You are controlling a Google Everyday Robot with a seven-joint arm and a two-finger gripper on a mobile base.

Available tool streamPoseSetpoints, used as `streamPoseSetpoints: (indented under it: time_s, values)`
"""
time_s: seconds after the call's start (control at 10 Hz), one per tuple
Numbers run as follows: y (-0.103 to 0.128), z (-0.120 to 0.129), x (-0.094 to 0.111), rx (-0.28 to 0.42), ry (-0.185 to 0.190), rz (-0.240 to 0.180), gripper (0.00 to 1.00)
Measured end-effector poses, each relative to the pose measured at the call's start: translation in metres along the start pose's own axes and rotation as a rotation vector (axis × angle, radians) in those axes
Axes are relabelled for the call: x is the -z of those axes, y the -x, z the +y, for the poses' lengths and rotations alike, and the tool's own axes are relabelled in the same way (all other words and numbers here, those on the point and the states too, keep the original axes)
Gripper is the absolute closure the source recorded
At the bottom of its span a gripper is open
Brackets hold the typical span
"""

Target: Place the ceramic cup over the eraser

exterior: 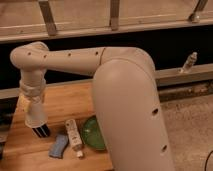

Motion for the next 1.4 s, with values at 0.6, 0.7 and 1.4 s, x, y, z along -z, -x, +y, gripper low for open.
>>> streamPoseSetpoints:
  time_s: [0.6, 0.7, 1.4]
  values:
    - [0.0, -0.003, -0.01, -0.005, -0.001, 0.001, 1.0]
    - [0.001, -0.001, -0.012, -0.001, -0.003, 0.003, 1.0]
    - [0.004, 0.006, -0.017, 0.009, 0.002, 0.002, 0.73]
